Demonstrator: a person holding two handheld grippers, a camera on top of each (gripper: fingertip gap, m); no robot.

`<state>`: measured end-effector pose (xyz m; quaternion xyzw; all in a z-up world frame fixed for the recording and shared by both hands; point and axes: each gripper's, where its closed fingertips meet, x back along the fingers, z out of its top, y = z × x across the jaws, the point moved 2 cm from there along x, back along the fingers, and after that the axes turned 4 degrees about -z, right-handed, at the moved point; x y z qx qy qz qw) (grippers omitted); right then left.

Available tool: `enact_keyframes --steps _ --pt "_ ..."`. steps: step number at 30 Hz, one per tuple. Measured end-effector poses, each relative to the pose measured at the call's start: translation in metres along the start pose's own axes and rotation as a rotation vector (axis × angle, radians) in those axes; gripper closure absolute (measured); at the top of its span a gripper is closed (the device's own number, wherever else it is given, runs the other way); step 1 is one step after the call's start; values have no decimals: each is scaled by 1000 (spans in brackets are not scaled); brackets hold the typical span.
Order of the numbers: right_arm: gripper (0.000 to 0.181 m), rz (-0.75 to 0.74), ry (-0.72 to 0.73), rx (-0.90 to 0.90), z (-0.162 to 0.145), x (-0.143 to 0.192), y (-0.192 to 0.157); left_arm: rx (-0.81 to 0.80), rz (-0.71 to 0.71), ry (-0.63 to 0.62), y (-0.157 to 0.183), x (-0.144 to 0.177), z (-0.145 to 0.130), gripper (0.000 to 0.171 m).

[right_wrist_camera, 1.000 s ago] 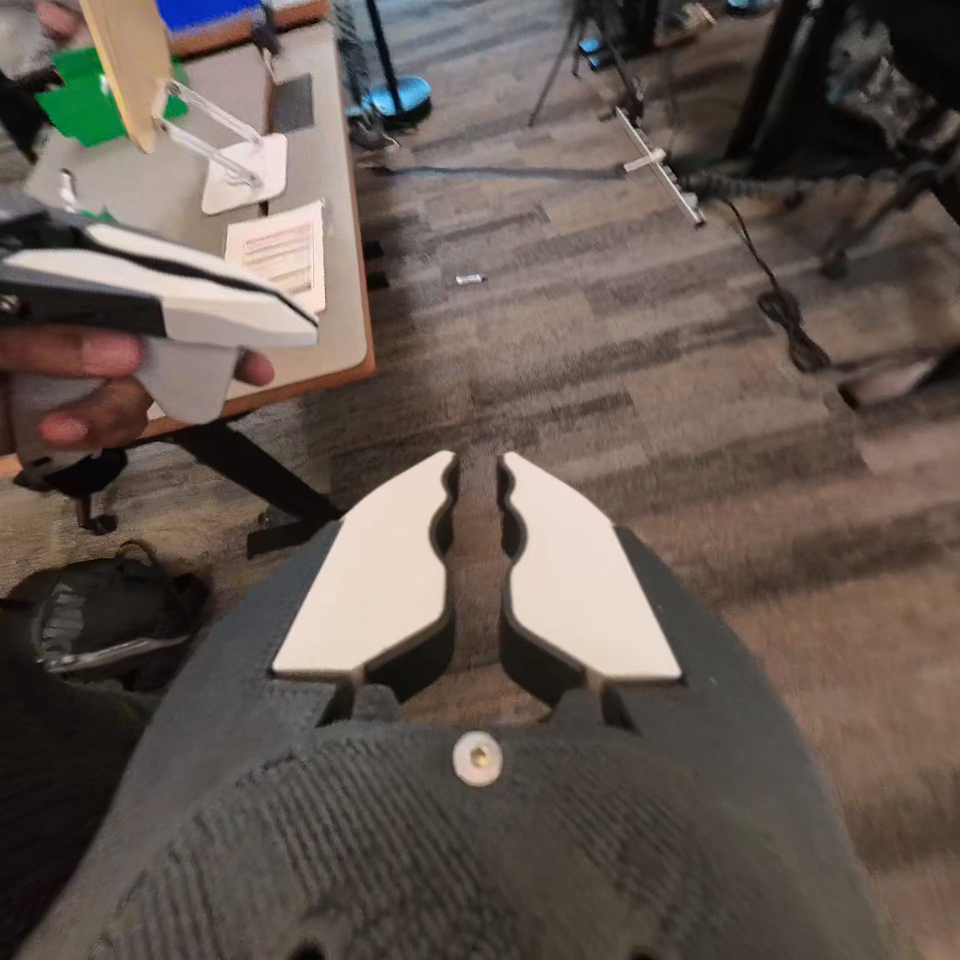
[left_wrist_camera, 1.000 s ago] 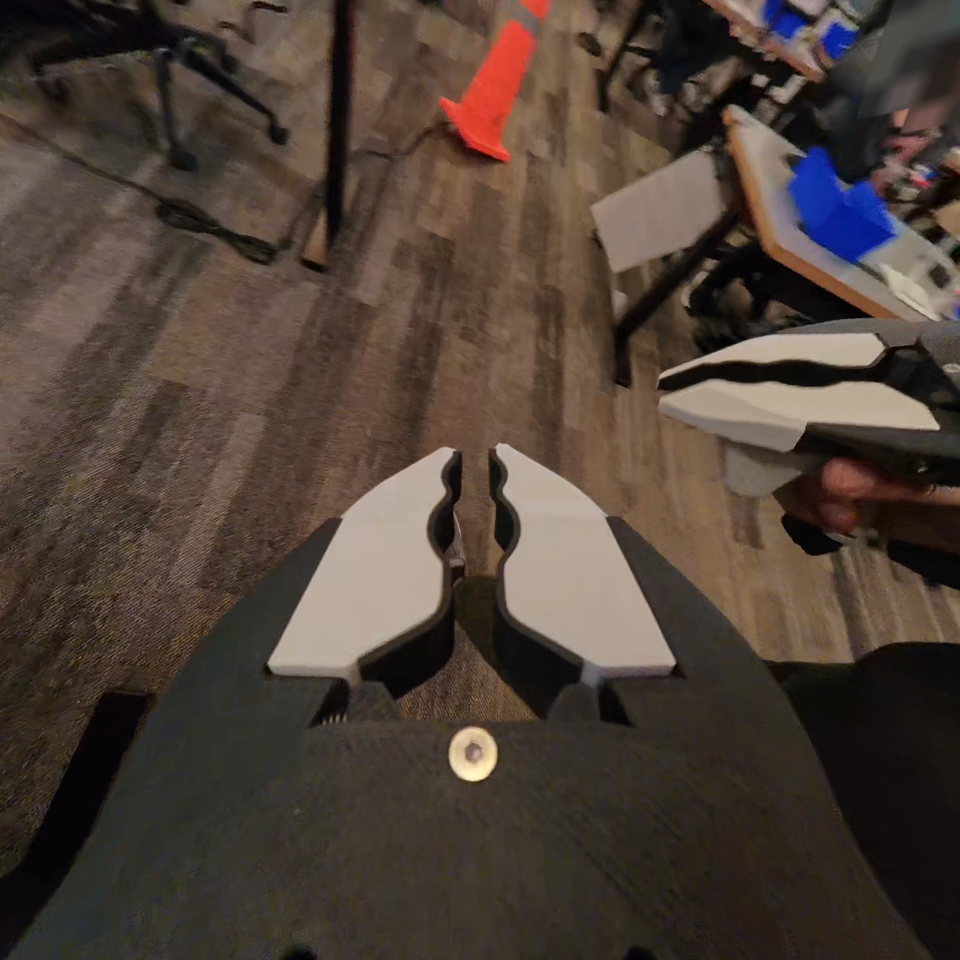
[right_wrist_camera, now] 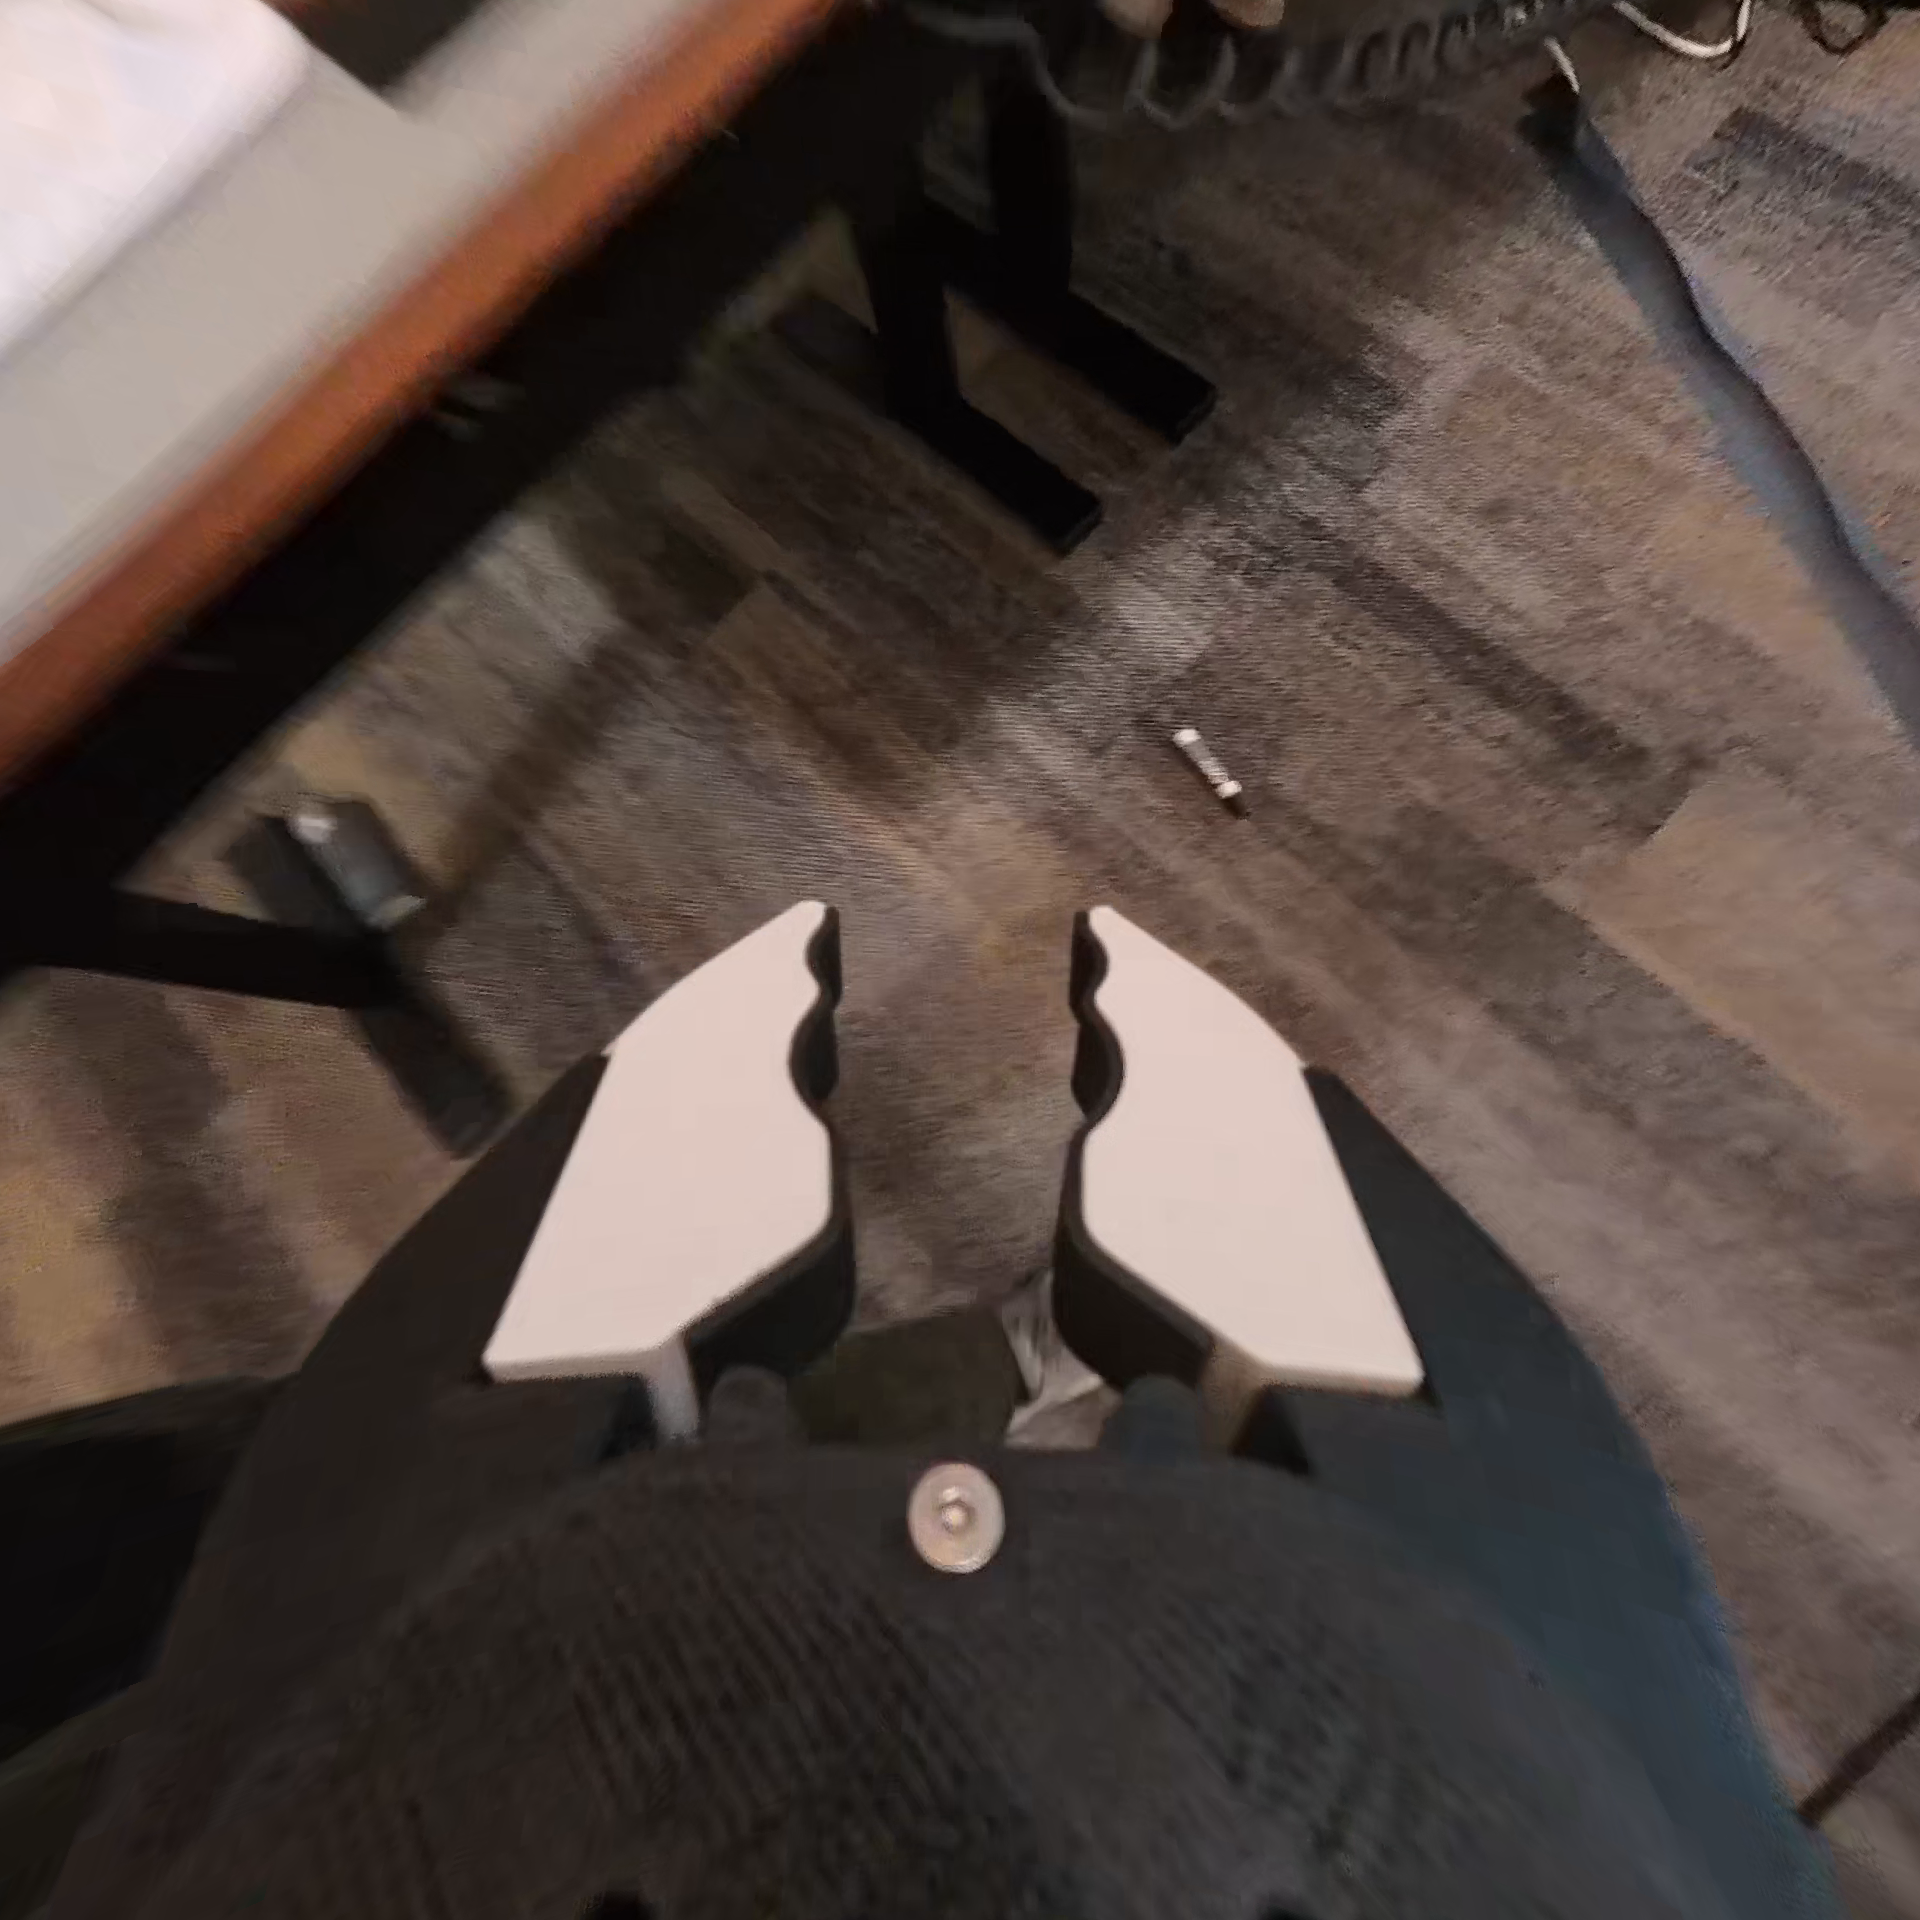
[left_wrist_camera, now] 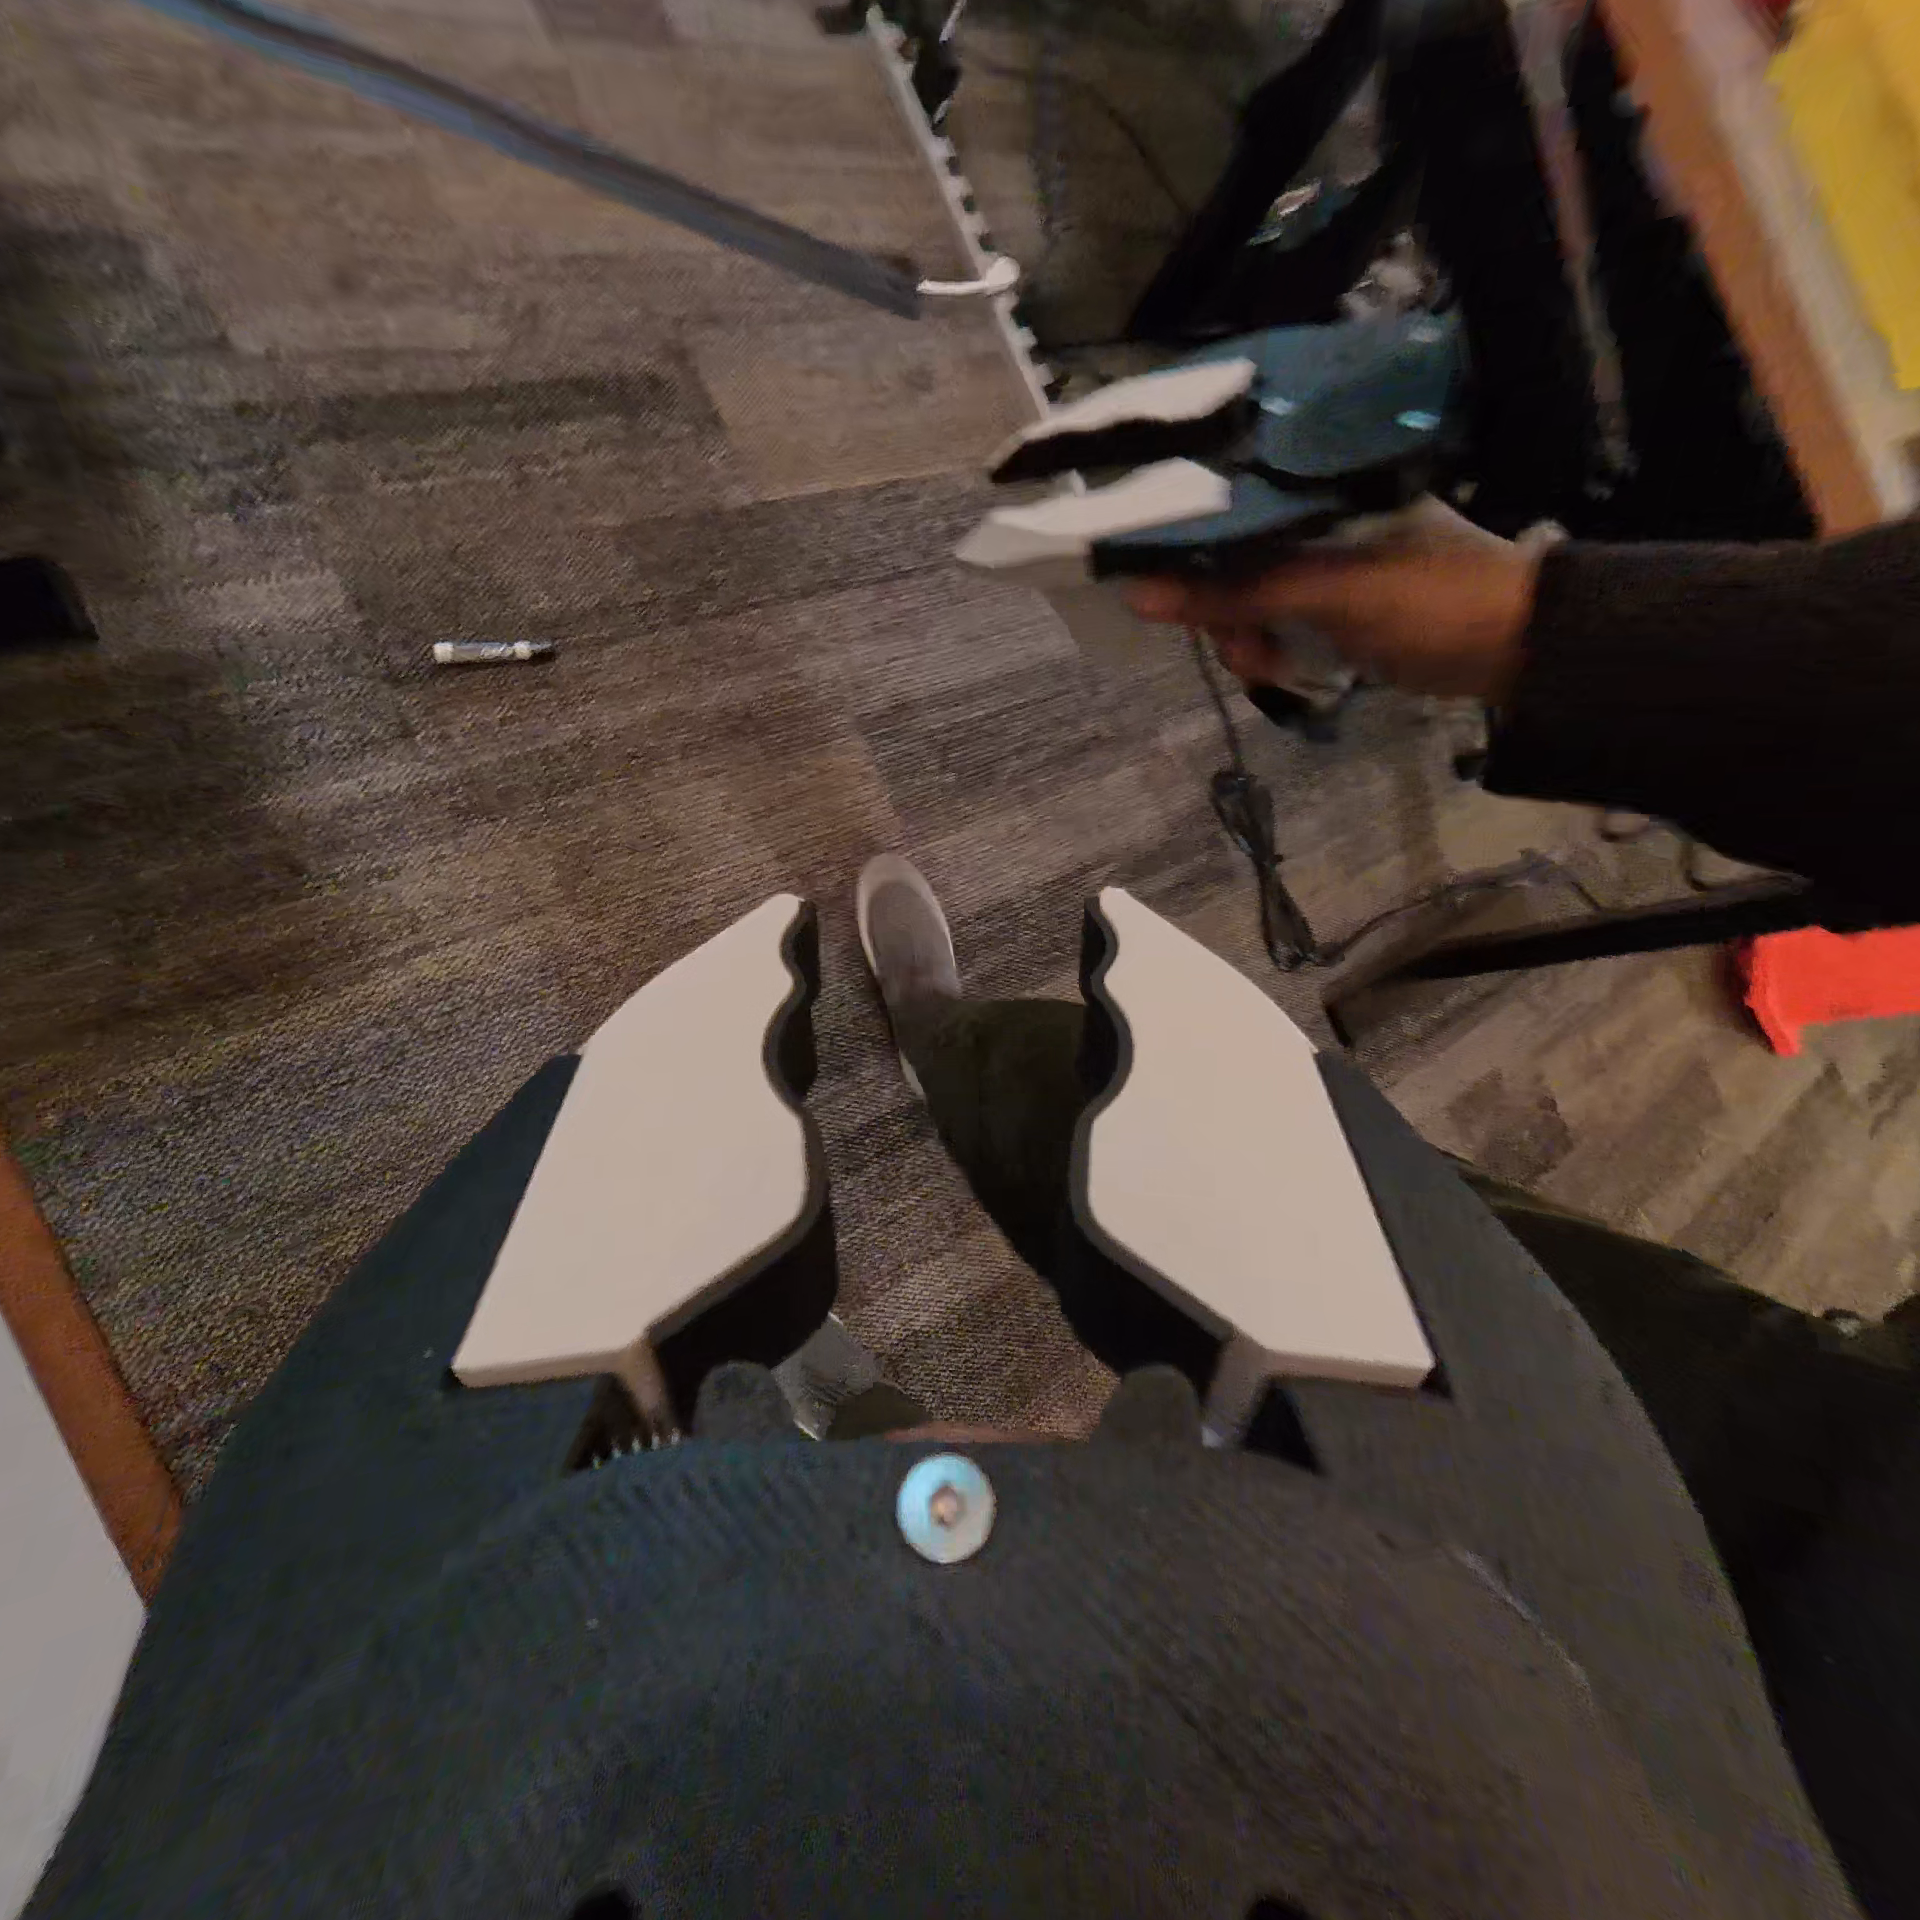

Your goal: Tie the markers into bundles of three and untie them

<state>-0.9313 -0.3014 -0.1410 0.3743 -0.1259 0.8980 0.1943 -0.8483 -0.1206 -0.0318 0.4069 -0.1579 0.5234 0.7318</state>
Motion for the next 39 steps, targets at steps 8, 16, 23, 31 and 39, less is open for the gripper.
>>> enact_keyframes --steps 8,16,23,31,39 --pt "146 8 -214 387 -135 -490 195 273 381 -128 -198 -243 -69 122" --pt "152 135 -438 496 -224 -741 229 649 435 -219 -285 -396 -112 127" --pt "163 128 -661 446 -268 -766 239 705 380 -188 -268 -430 -93 124" --pt "163 199 -557 332 -233 -712 231 769 363 -121 -244 -415 -88 124" --pt "163 285 -393 153 -111 -516 218 628 332 -47 -203 -355 3 123"
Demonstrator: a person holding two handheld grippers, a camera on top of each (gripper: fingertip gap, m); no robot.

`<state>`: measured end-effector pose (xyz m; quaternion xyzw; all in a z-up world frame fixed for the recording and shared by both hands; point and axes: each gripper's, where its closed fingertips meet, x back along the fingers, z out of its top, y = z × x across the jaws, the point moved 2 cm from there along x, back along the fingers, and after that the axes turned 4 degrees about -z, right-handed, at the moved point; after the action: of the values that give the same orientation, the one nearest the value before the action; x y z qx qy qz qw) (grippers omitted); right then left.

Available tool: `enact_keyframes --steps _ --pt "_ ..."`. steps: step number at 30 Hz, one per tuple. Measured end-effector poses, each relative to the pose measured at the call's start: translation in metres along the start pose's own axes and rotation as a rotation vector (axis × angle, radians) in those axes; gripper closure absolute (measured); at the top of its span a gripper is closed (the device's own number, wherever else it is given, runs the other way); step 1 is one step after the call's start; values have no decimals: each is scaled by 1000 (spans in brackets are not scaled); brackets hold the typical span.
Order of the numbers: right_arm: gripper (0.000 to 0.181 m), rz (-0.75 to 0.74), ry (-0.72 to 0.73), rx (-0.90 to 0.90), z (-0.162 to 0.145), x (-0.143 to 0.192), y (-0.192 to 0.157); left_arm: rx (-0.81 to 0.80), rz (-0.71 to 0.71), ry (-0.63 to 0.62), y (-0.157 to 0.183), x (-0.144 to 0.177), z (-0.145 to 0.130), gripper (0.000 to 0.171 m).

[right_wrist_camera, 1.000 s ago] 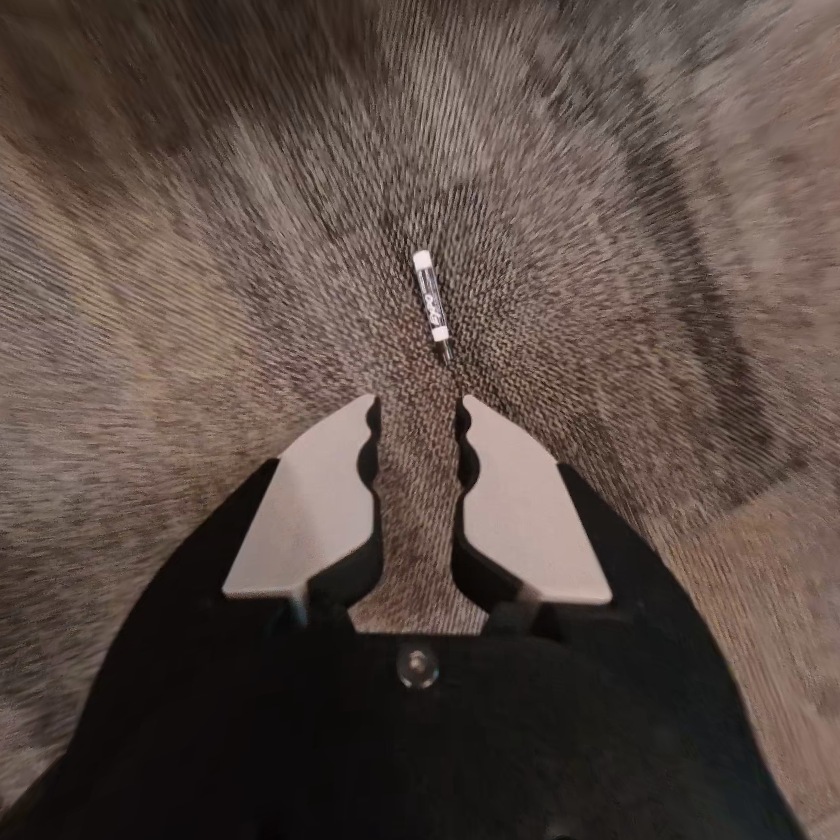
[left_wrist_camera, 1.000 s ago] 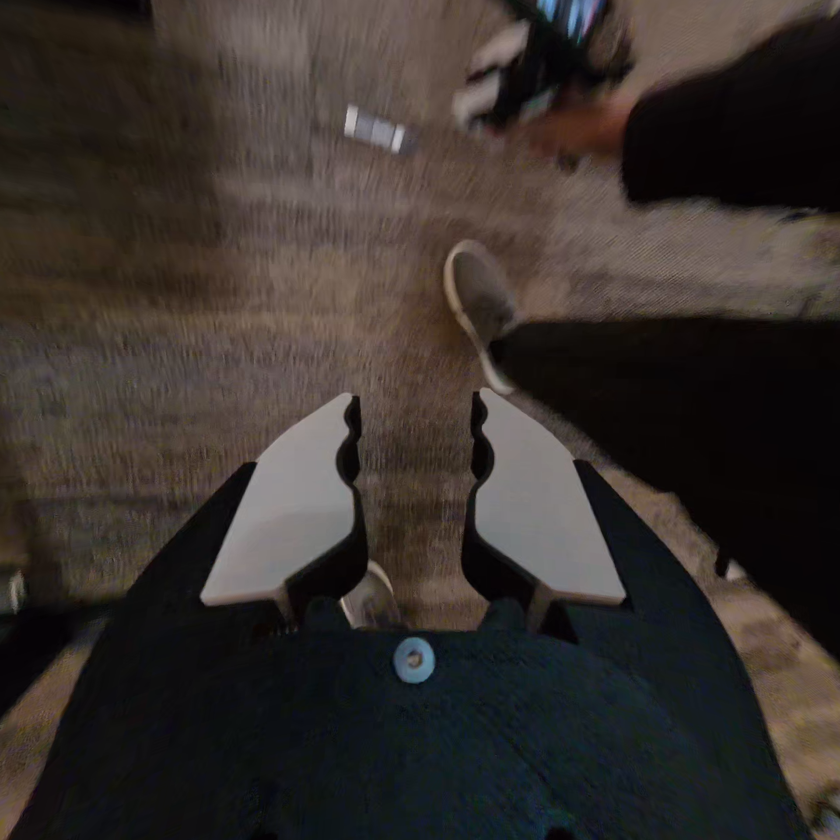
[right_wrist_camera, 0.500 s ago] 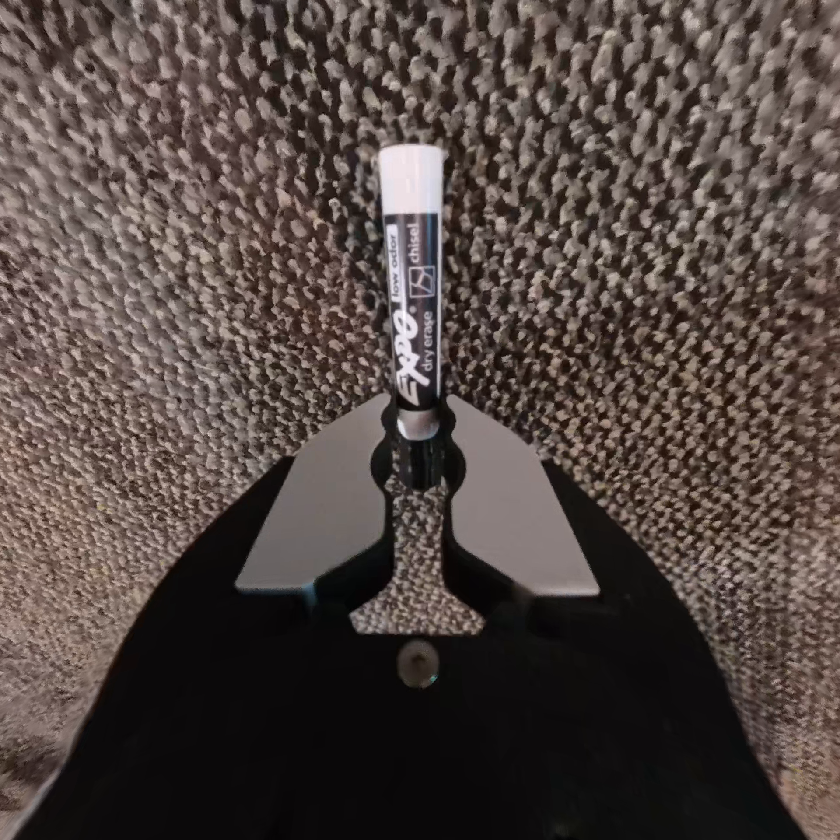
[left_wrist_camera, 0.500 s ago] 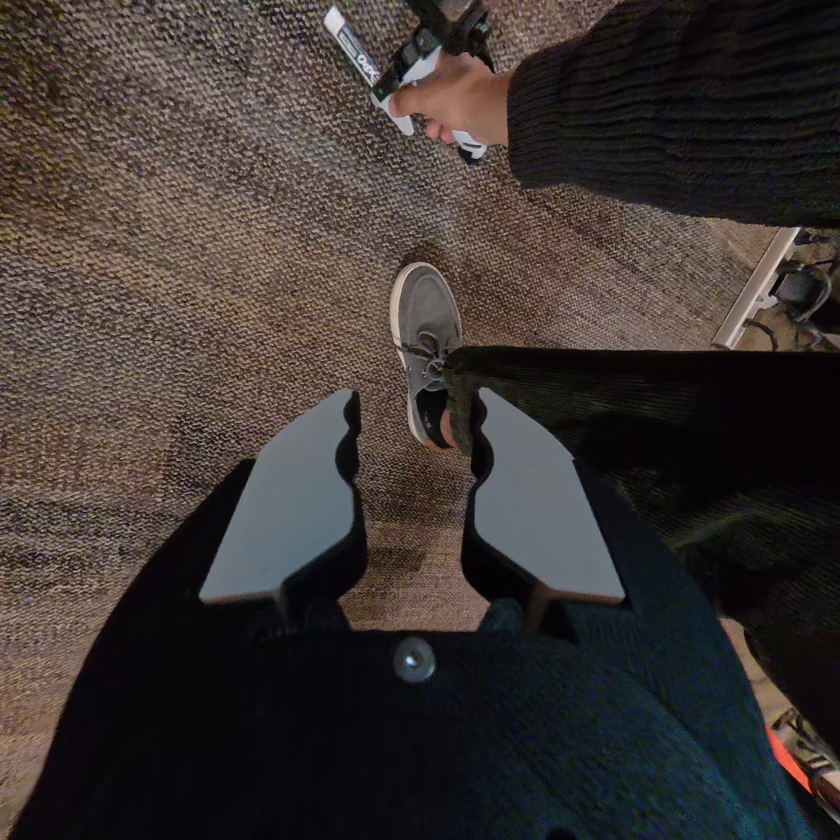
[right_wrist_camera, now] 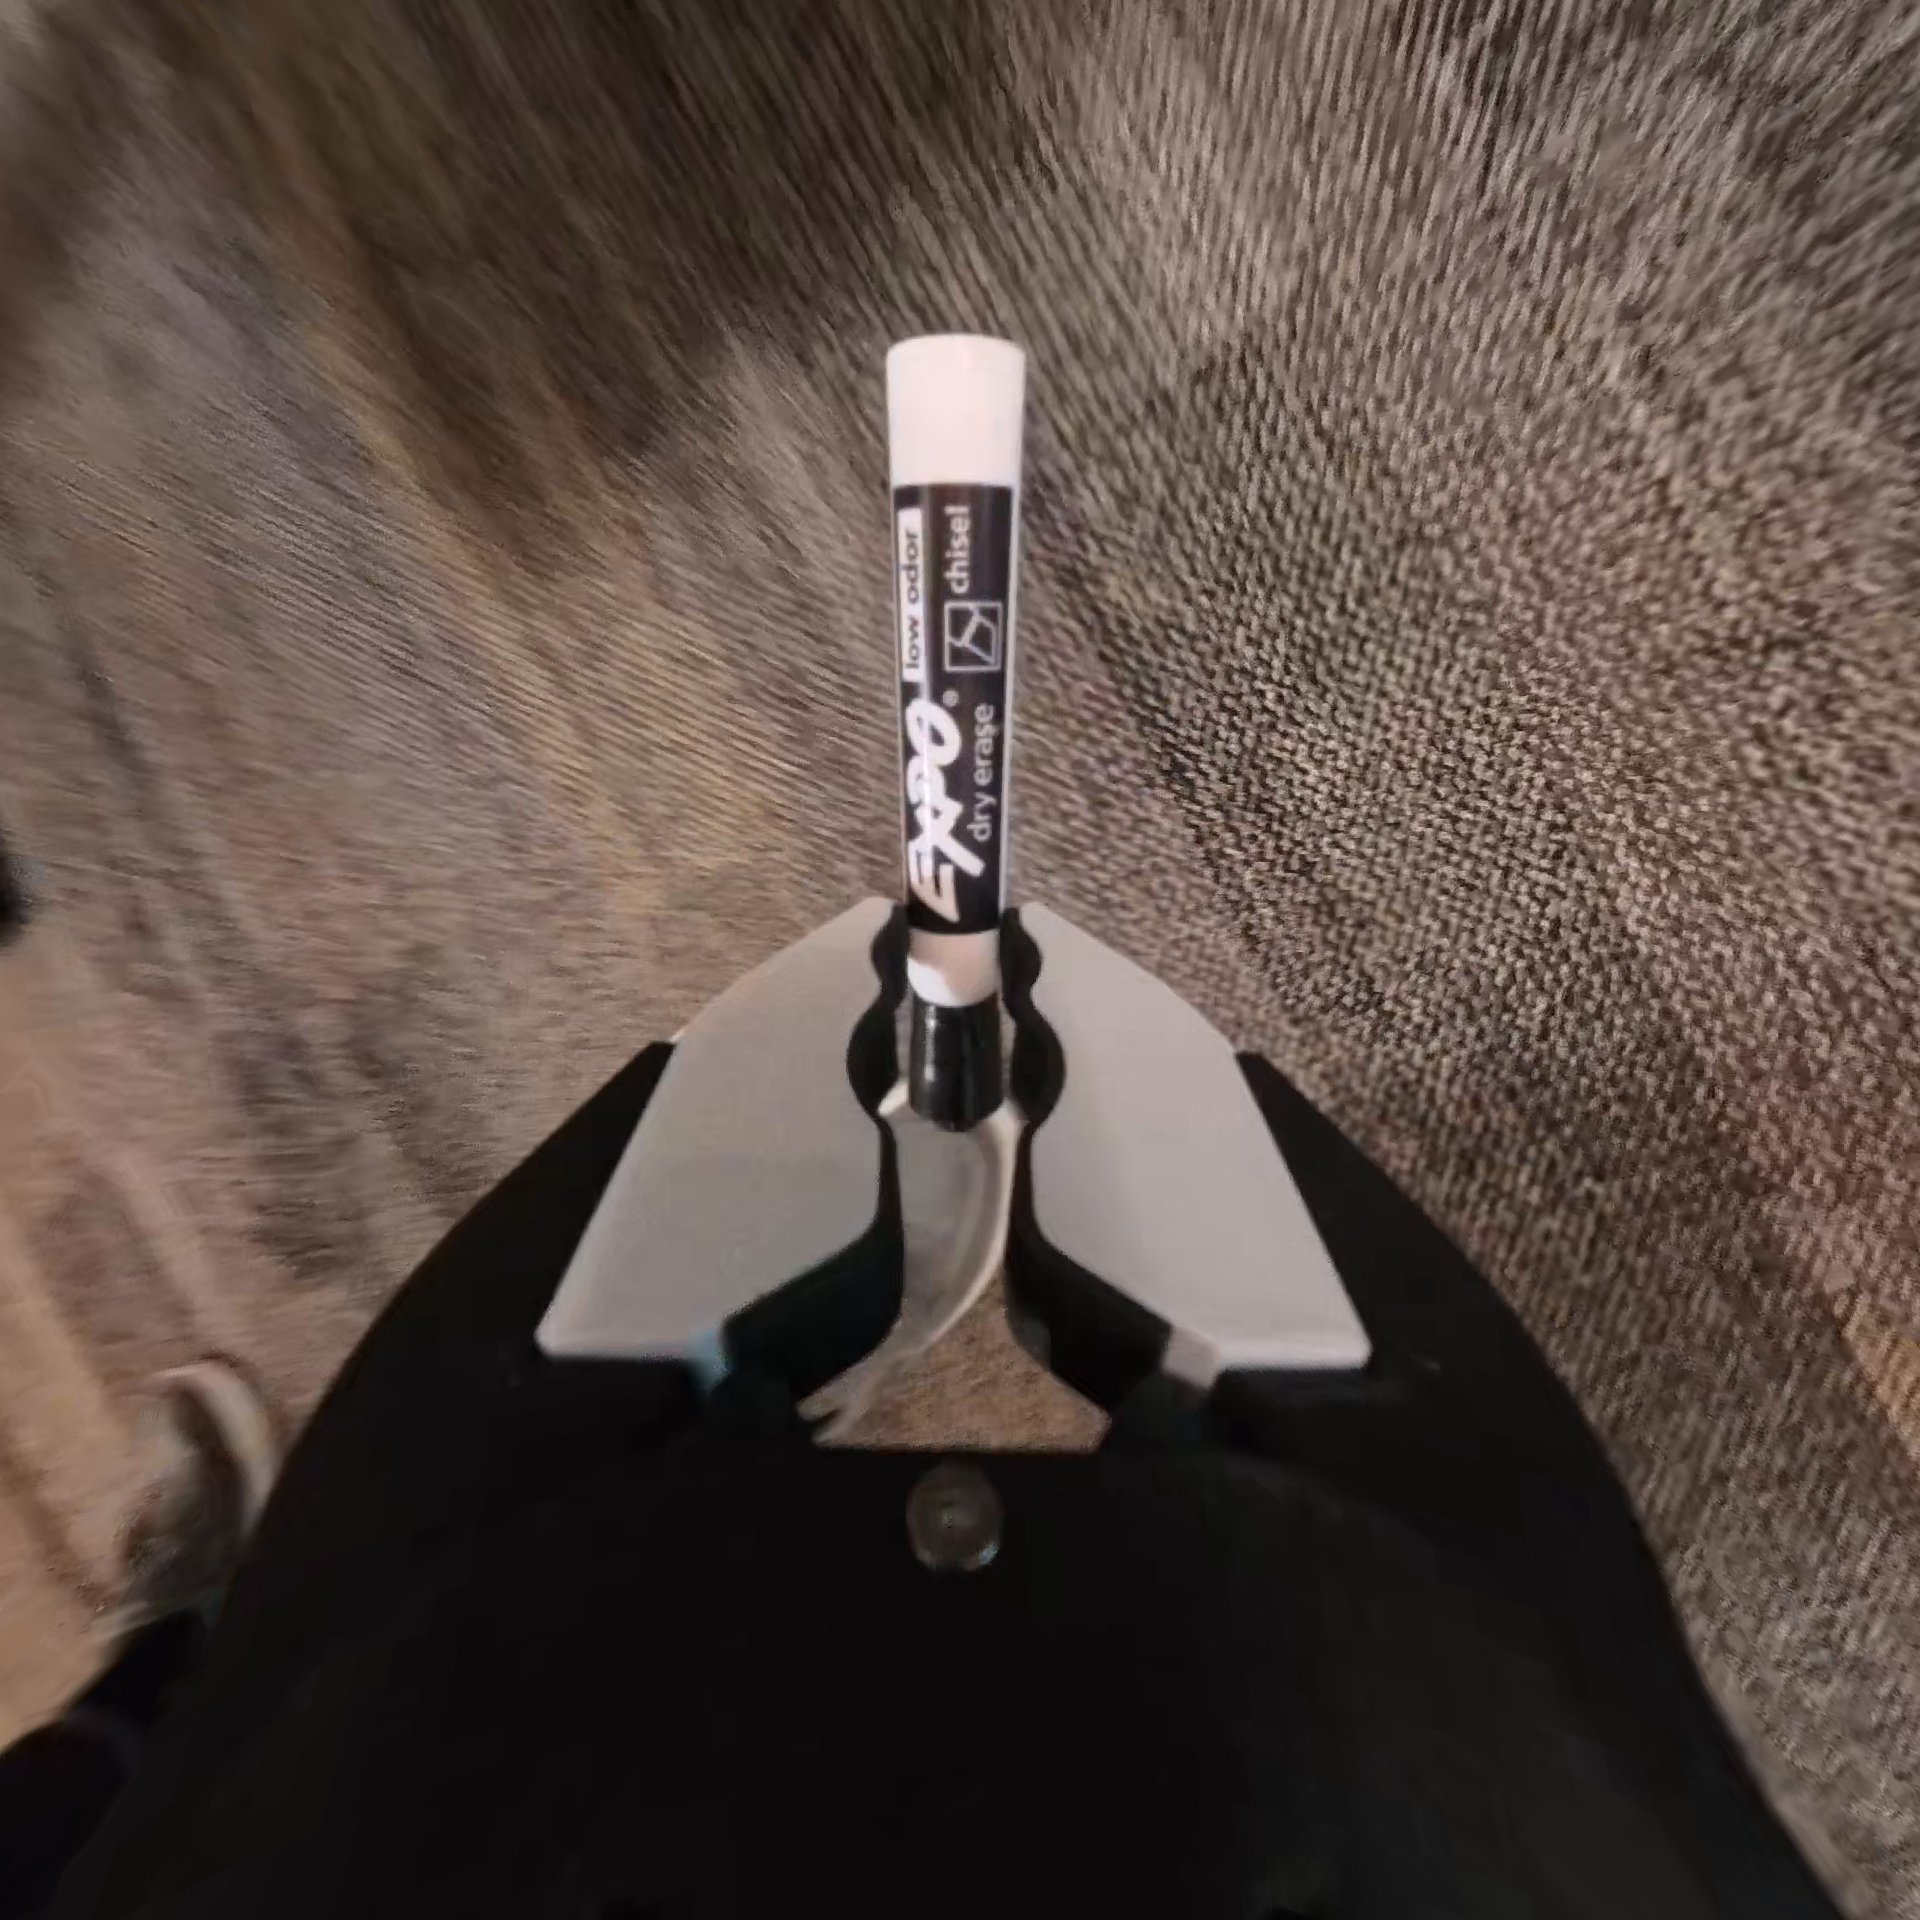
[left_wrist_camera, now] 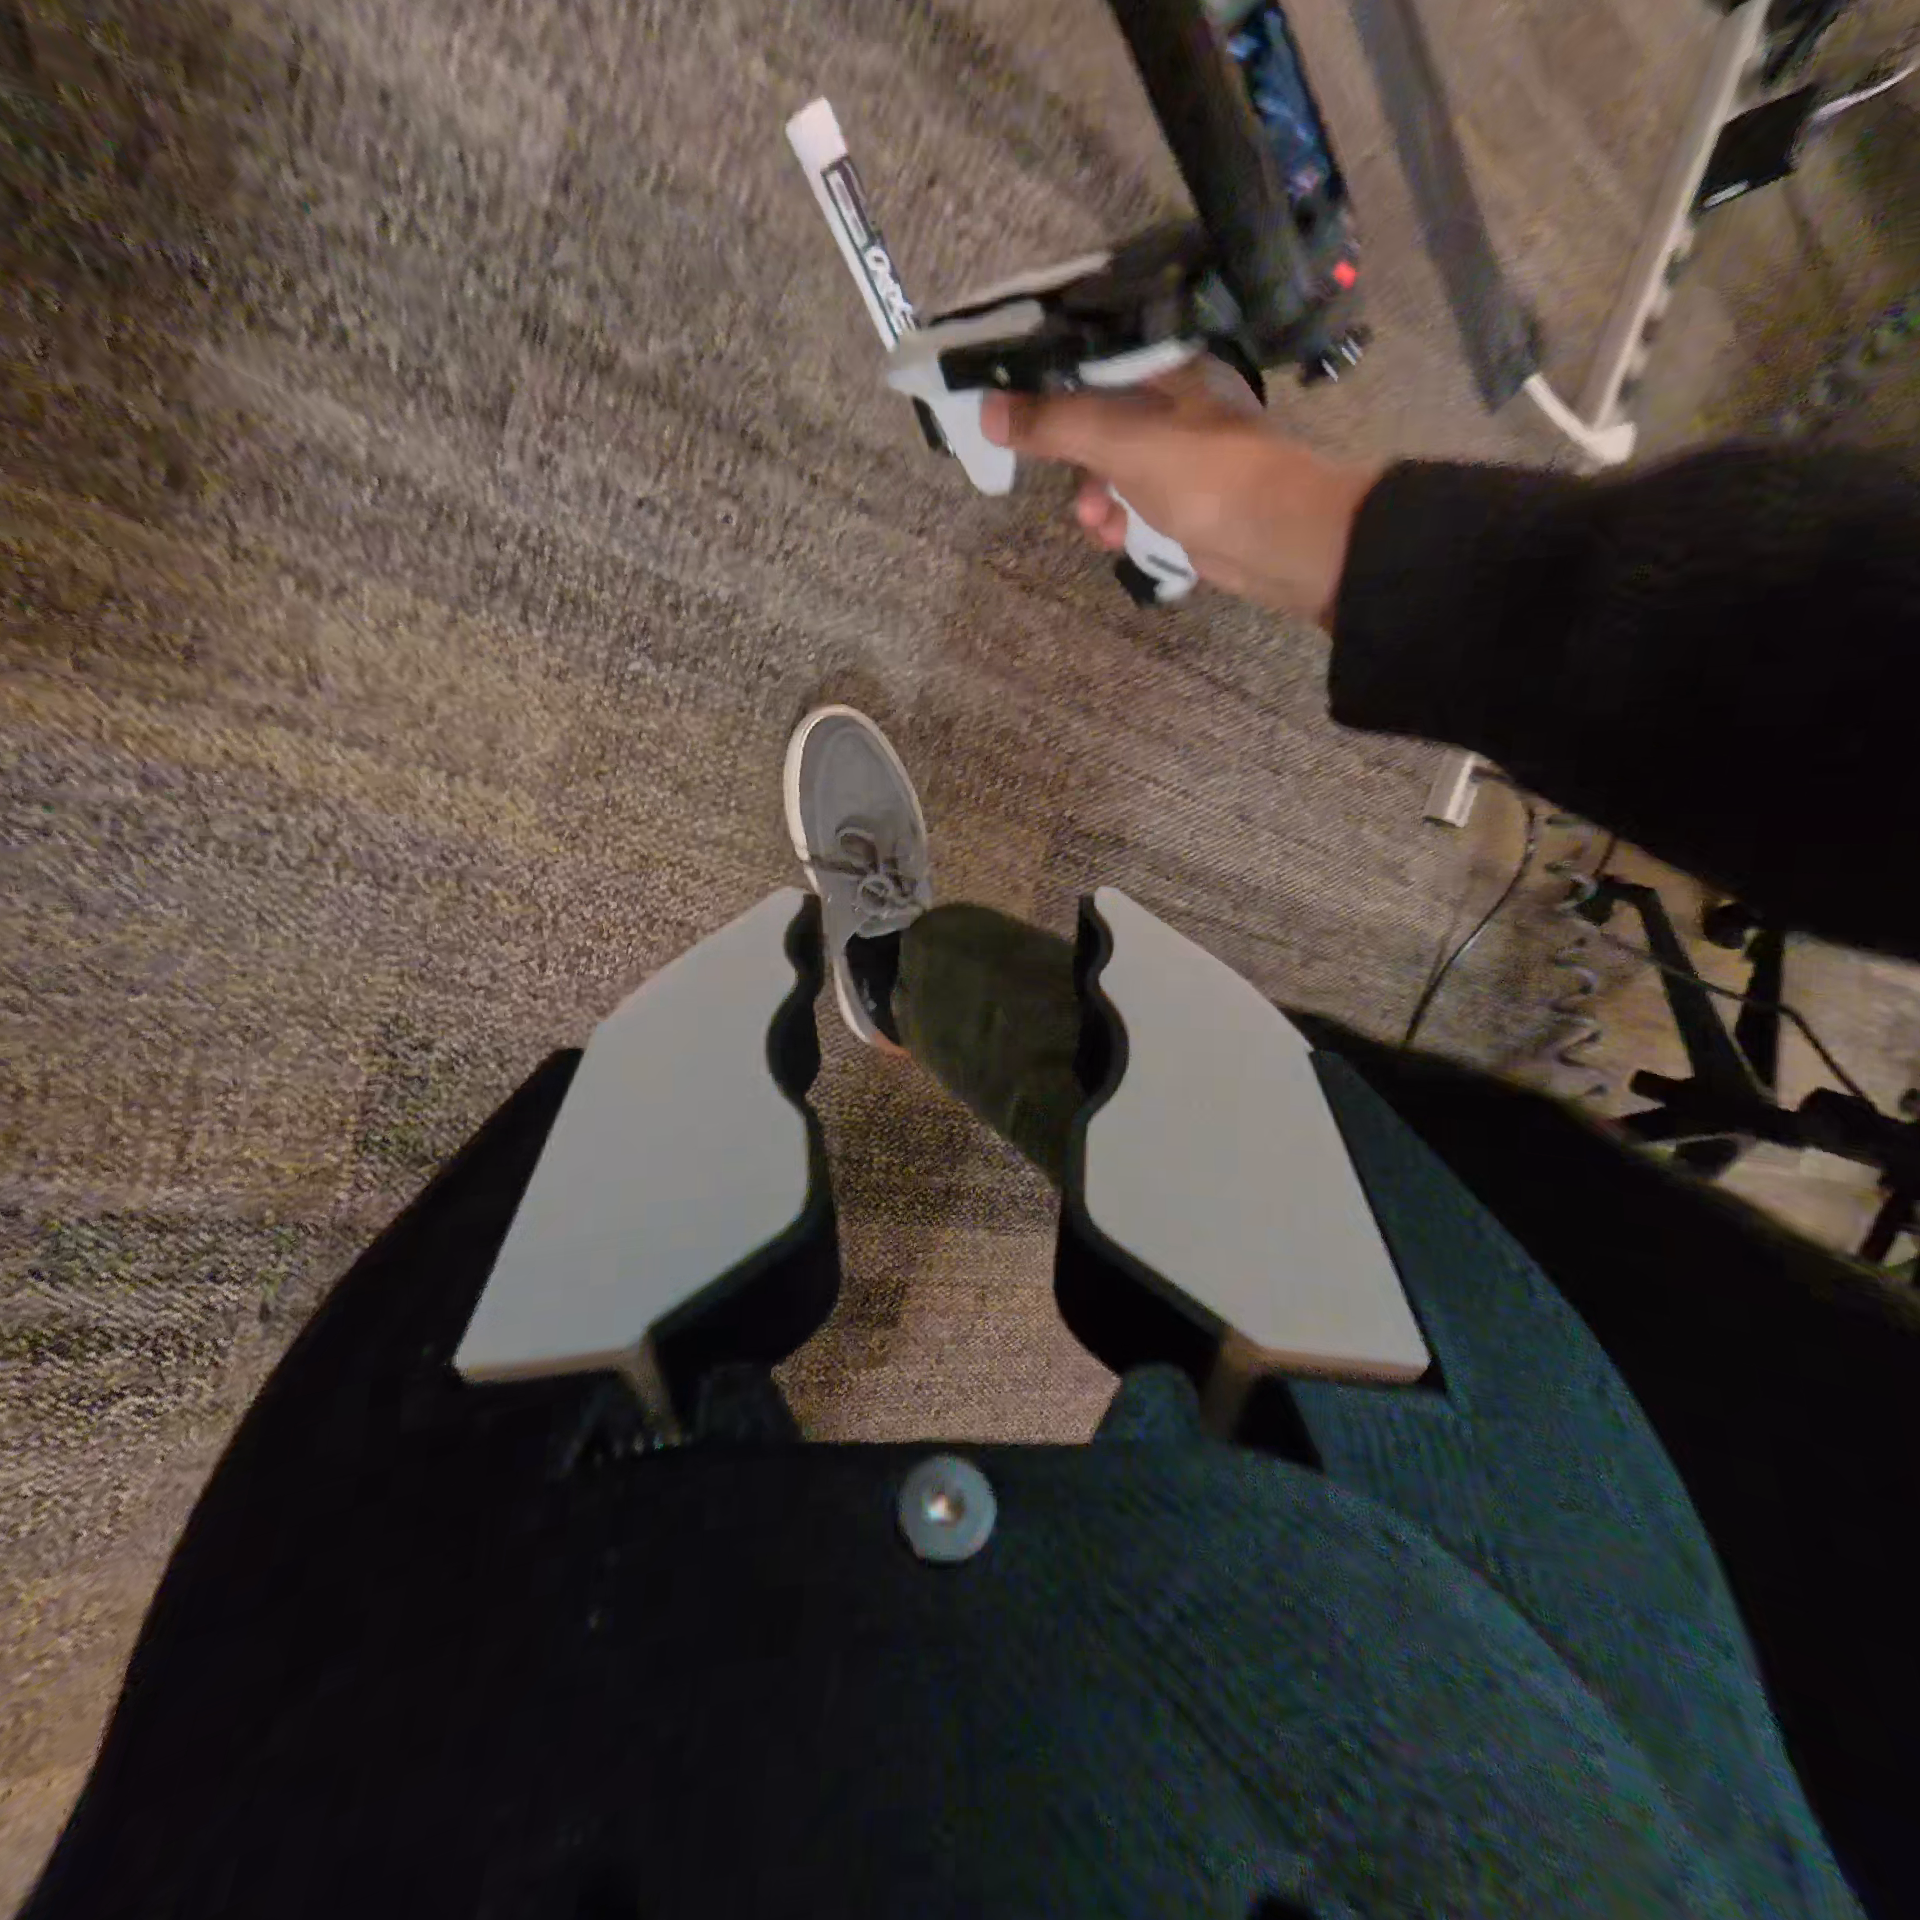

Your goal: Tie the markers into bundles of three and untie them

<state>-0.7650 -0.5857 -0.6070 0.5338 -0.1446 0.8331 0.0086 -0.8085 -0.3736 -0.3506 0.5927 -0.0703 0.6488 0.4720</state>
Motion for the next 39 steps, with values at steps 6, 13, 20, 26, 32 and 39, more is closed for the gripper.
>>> enact_keyframes --steps 6,13,20,26,32,39 --pt "163 174 199 -6 70 269 -112 -42 -126 187 76 103 83 139" --pt "164 268 410 272 111 488 -264 -89 -437 498 141 284 113 139" --pt "163 404 546 707 75 600 -512 -65 -424 817 126 487 -28 127" --pt "163 648 507 917 1 653 -746 79 -203 1030 67 661 -202 151" --pt "151 800 497 1113 -45 675 -923 213 83 1236 6 800 -336 151" --pt "144 980 355 1084 -83 619 -1072 448 348 1370 -102 895 -492 151"
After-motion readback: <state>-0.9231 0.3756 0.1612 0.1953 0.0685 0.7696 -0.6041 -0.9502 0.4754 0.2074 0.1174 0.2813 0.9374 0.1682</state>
